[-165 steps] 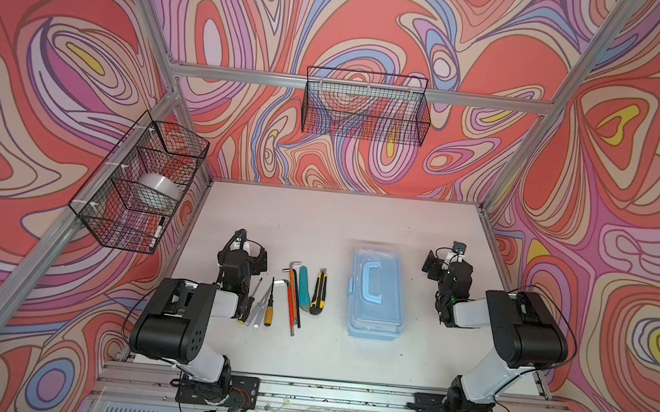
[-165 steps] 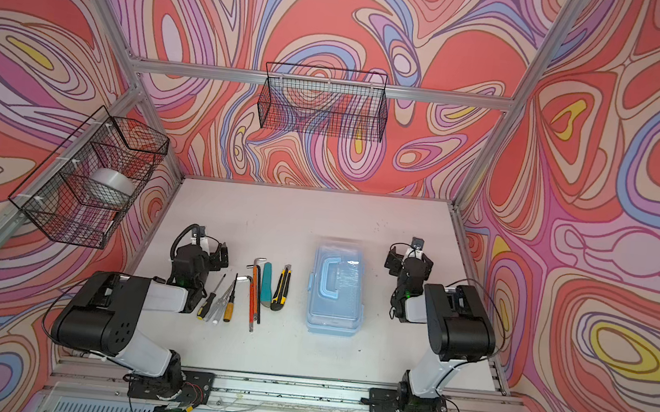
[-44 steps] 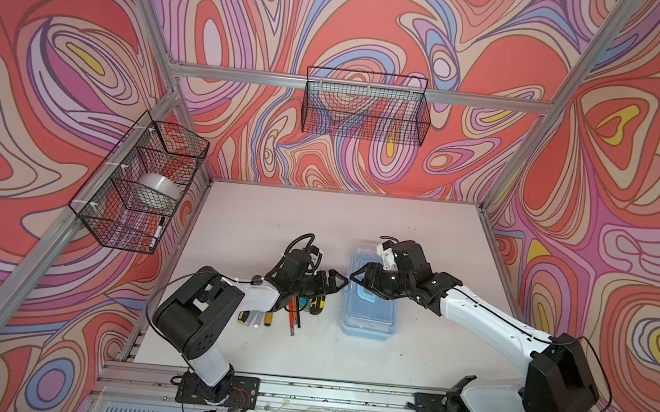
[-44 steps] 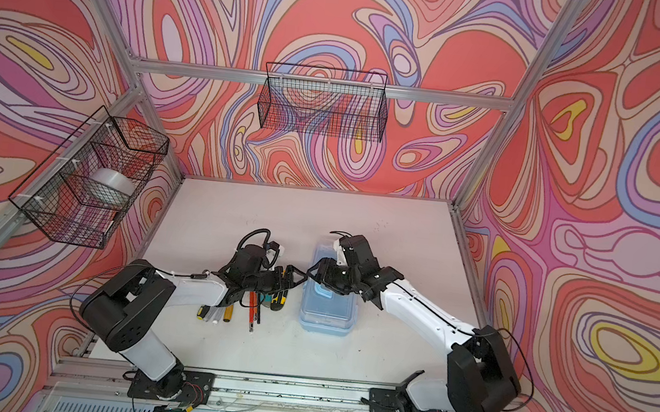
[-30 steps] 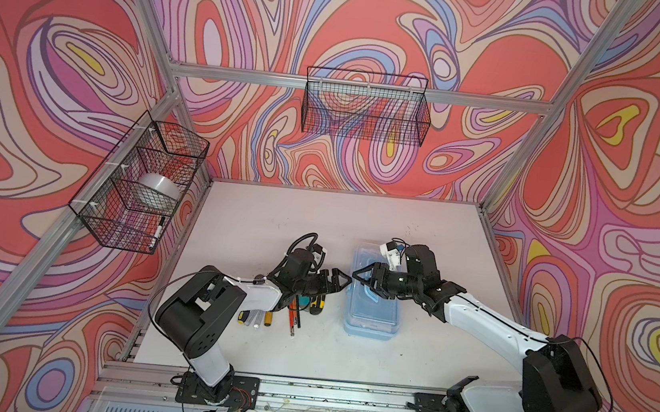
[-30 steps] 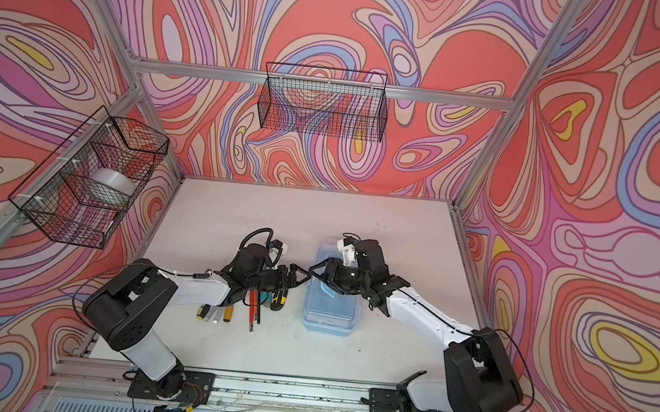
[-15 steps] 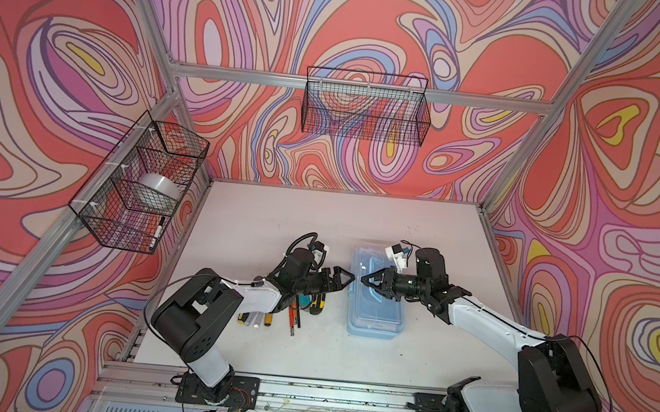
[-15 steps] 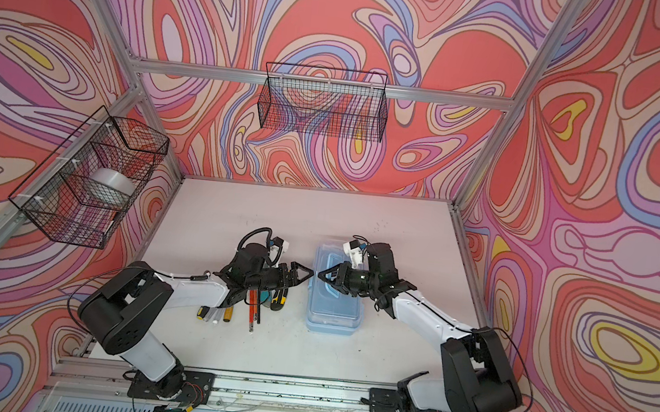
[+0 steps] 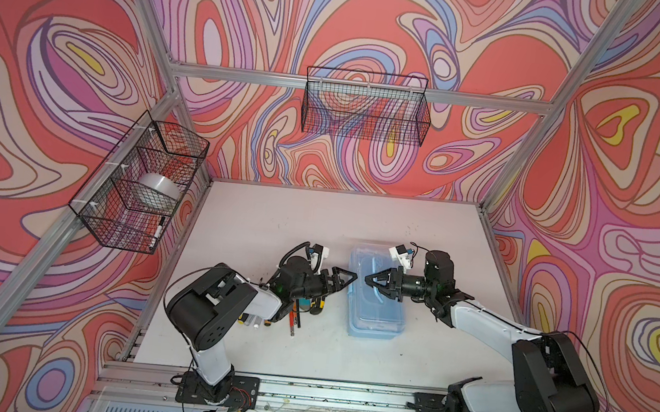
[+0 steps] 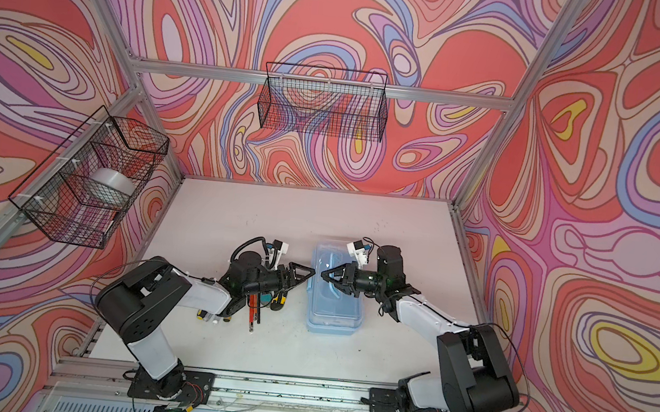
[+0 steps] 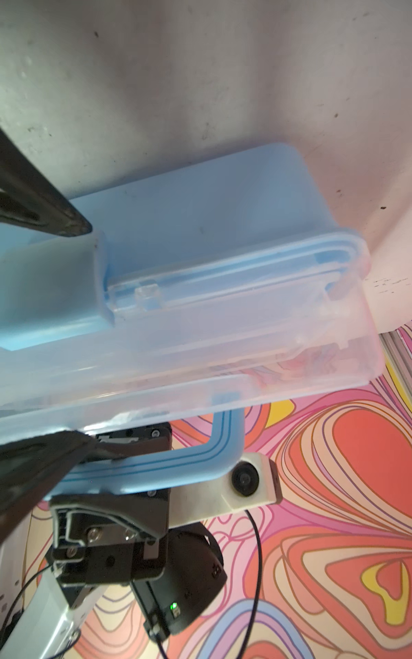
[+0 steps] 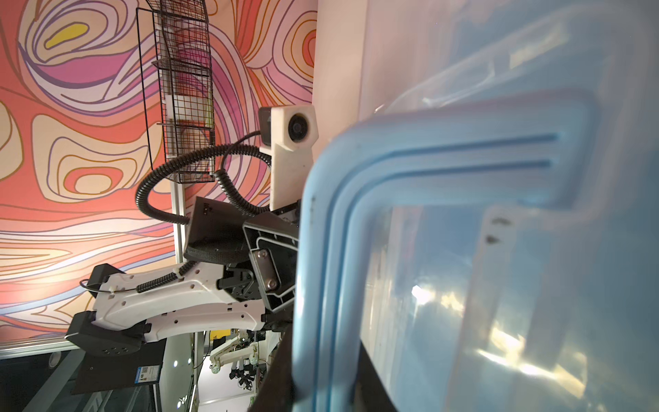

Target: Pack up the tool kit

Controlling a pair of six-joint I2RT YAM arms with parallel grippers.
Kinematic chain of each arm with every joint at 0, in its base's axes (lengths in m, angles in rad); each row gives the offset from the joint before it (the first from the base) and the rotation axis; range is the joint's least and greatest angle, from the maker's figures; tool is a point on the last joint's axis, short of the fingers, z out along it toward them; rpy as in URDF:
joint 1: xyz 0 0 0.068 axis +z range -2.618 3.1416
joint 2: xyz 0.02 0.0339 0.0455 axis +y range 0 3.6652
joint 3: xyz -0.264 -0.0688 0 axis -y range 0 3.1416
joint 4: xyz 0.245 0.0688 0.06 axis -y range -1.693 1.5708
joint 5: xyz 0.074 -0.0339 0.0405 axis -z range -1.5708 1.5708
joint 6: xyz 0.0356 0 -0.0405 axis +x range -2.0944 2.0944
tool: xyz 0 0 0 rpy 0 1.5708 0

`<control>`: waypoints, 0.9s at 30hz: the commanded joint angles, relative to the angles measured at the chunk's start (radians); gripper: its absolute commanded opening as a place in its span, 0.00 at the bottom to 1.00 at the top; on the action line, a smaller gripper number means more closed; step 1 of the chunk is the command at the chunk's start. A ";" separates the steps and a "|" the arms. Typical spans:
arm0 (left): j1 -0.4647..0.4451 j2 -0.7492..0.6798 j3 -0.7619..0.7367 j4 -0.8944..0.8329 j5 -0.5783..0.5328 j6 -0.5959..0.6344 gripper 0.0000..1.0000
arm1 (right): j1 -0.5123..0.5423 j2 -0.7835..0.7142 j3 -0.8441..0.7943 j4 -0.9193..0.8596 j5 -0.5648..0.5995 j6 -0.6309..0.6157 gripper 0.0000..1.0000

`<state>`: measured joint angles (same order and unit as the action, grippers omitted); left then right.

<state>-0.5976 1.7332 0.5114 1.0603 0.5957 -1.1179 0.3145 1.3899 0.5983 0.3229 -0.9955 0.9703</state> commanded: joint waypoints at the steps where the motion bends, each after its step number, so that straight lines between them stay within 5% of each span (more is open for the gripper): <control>1: -0.007 0.054 -0.061 0.177 0.022 -0.079 0.82 | -0.002 0.053 -0.048 0.065 0.000 -0.076 0.00; 4: -0.007 0.115 -0.073 0.298 0.038 -0.125 0.81 | -0.006 0.064 -0.052 0.082 -0.004 -0.070 0.00; 27: -0.014 0.058 0.035 0.304 0.088 -0.208 0.80 | -0.008 0.103 -0.052 0.139 -0.013 -0.054 0.00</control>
<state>-0.6003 1.8343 0.4839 1.2819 0.6281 -1.2896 0.2924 1.4288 0.5953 0.4168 -1.0416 1.0065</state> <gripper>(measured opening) 0.797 0.198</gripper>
